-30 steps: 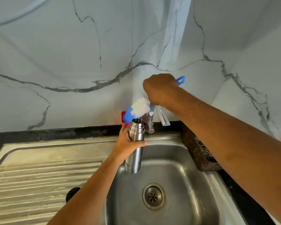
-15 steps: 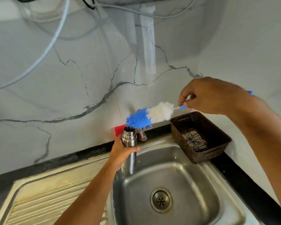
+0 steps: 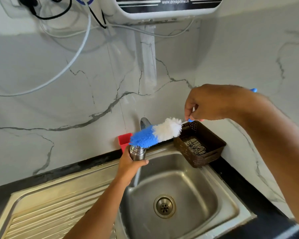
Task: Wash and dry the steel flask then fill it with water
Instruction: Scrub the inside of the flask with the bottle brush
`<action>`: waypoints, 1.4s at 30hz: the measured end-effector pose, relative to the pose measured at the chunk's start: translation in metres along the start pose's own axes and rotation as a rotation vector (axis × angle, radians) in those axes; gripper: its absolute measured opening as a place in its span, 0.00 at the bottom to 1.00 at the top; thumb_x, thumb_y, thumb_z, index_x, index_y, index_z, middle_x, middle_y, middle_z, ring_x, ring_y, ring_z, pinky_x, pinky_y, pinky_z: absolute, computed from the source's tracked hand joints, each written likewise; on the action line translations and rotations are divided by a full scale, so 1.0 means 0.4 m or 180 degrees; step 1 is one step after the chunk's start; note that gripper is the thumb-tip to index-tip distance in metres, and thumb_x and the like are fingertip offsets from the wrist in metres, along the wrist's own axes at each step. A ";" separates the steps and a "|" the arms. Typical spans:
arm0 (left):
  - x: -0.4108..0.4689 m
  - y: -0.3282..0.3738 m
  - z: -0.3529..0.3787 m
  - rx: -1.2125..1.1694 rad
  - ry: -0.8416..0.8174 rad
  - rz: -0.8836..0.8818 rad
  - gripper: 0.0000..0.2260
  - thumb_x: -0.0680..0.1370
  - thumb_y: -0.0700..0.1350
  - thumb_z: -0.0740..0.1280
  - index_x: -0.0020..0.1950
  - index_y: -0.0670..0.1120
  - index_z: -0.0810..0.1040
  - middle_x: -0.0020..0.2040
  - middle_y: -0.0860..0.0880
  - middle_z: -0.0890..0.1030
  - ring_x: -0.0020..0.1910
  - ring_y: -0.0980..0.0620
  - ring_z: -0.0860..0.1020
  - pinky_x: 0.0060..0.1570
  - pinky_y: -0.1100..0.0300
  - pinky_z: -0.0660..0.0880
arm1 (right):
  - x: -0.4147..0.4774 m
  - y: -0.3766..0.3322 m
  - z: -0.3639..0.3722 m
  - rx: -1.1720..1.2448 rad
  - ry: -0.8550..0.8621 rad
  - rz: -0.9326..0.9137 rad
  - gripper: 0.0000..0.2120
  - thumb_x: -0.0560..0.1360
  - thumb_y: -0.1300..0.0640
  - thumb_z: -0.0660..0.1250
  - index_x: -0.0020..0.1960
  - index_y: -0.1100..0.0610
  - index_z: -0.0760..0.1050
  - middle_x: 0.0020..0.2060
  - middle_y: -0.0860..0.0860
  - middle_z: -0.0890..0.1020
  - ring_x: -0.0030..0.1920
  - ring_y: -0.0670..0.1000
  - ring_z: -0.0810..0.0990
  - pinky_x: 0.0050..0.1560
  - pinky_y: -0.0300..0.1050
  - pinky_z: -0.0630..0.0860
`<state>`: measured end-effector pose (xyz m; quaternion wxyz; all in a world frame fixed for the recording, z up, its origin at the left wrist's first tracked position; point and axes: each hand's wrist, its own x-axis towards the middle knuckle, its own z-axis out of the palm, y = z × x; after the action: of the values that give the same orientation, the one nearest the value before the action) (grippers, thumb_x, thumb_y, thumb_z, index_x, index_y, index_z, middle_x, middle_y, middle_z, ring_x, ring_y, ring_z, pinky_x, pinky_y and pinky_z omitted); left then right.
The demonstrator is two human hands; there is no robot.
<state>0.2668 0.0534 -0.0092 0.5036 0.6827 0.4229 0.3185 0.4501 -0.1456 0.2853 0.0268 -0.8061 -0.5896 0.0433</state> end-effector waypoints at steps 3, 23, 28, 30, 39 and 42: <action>-0.023 -0.006 -0.002 0.0114 -0.0147 0.0082 0.36 0.64 0.39 0.85 0.64 0.61 0.73 0.55 0.58 0.84 0.51 0.59 0.84 0.51 0.60 0.78 | -0.021 -0.014 0.001 -0.0074 -0.0067 0.0151 0.12 0.81 0.60 0.67 0.51 0.45 0.85 0.39 0.42 0.83 0.40 0.43 0.79 0.39 0.41 0.72; -0.137 0.012 0.089 0.0710 -0.0408 0.1325 0.33 0.60 0.50 0.82 0.62 0.62 0.74 0.54 0.60 0.82 0.53 0.60 0.80 0.55 0.51 0.79 | 0.013 -0.204 0.309 -0.0153 -0.0535 0.0440 0.06 0.80 0.60 0.67 0.46 0.60 0.73 0.35 0.53 0.76 0.36 0.54 0.77 0.37 0.46 0.74; -0.126 -0.071 0.053 0.1044 -0.0162 0.1563 0.32 0.58 0.49 0.82 0.60 0.59 0.76 0.54 0.60 0.81 0.54 0.53 0.80 0.56 0.43 0.76 | 0.009 -0.110 0.361 0.2257 -0.2082 0.0886 0.11 0.81 0.67 0.66 0.62 0.68 0.76 0.50 0.63 0.87 0.38 0.55 0.88 0.37 0.50 0.85; -0.136 -0.082 0.059 0.1011 0.0051 0.1653 0.34 0.60 0.48 0.82 0.63 0.58 0.75 0.58 0.58 0.80 0.58 0.51 0.78 0.60 0.41 0.75 | -0.002 -0.080 0.397 0.3438 -0.2223 0.1216 0.15 0.78 0.68 0.69 0.65 0.68 0.76 0.51 0.63 0.86 0.34 0.50 0.84 0.30 0.43 0.82; -0.204 -0.150 0.132 -0.3233 0.0173 -0.2416 0.27 0.83 0.57 0.65 0.81 0.52 0.64 0.74 0.41 0.73 0.69 0.36 0.76 0.63 0.35 0.76 | -0.096 -0.126 0.615 0.6047 -0.1658 0.1946 0.09 0.86 0.59 0.60 0.63 0.62 0.74 0.34 0.53 0.72 0.20 0.42 0.64 0.16 0.34 0.62; -0.198 -0.148 0.140 -0.4059 0.0102 -0.2408 0.34 0.77 0.64 0.71 0.72 0.42 0.73 0.56 0.41 0.83 0.53 0.42 0.83 0.54 0.45 0.81 | -0.125 -0.143 0.661 0.5983 -0.1709 0.2191 0.15 0.85 0.61 0.60 0.71 0.59 0.73 0.34 0.52 0.74 0.21 0.42 0.65 0.17 0.33 0.61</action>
<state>0.2649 -0.0331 -0.0827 0.8714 0.0606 0.3695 0.3170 0.3542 -0.1779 0.0296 0.4989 -0.5486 -0.0423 0.6696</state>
